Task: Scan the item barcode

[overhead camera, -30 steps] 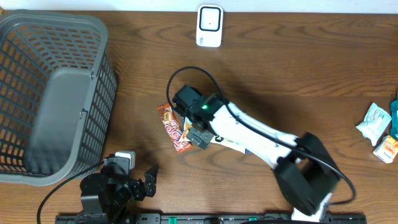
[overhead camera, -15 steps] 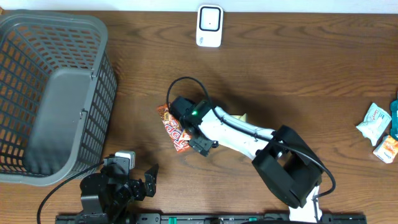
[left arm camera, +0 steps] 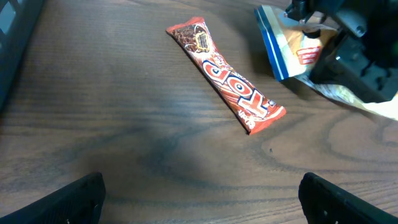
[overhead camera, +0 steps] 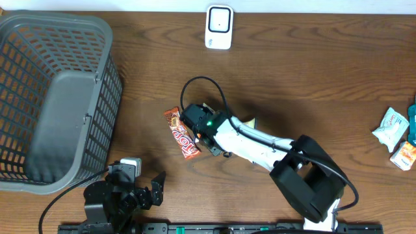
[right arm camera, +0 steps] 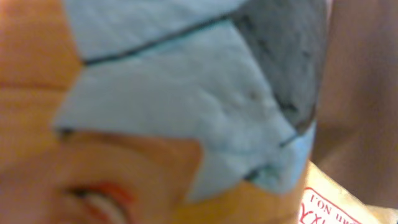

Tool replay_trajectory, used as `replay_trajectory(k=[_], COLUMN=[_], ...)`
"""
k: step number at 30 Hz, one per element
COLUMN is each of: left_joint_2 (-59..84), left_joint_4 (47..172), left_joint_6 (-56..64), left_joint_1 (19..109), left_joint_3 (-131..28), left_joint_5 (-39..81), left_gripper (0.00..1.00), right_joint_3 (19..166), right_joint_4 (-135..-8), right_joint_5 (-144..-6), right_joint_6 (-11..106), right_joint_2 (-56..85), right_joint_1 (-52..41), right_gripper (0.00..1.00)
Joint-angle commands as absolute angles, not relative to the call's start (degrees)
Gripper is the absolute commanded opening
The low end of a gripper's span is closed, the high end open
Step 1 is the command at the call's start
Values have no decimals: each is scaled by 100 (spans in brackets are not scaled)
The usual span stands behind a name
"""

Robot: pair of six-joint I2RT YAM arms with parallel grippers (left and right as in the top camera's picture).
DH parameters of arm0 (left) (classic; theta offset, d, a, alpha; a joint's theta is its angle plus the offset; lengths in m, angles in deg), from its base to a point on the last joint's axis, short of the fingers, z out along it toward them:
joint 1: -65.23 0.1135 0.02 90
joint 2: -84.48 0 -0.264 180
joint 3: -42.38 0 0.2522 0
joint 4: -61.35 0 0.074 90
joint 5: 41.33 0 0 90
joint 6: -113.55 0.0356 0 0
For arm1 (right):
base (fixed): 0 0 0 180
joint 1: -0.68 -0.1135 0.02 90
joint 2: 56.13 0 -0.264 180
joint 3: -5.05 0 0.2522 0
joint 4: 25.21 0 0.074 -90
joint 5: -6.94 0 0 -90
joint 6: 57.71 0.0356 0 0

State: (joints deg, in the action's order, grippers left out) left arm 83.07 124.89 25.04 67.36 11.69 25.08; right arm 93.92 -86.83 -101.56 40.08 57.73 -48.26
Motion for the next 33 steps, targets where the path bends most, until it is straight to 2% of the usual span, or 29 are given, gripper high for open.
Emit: replay_trajectory(k=[1,6,7,8,12,14,17,21,33], left_joint_2=[8314,8314,8314,8314,8314,8314,8314,8314,8314], left_joint_4=[12504,12504,12504,12504,12504,12504,12504,12504,12504], left_joint_6=[2539,2539,2539,2539,2539,2539,2539,2539,2539], left_joint_1=[6716,6716,6716,6716,6716,6716,6716,6716,6719], left_joint_3=[1162,1162,1162,1162,1162,1162,1162,1162,1162], left_joint_5=[2562,2562,2562,2562,2562,2562,2562,2562,2562], left_gripper=[99,99,99,99,99,99,99,99,99], right_joint_3=[9958,11167,11314,11316,11276,11276,11276,11279,11279], right_joint_4=[-9343,-10243,-10451,-10486,-10567,-10563,-10519,-10565,-10565], right_joint_5=[-7916,-4821,-3553,-2965,-882,-69,641,639,641], right_joint_6=[4073,3031,2605,2511,2524,2956,3582,5050,5603], right_joint_2=[5965,5644,5594,5583,5587,5587,5587,5587,5587], right_joint_1=[-4494,-3716,-3342,-3178,-2680,-2525,-2339,-2114,-2024], right_gripper=[1,1,2,2,2,2,1,1,1])
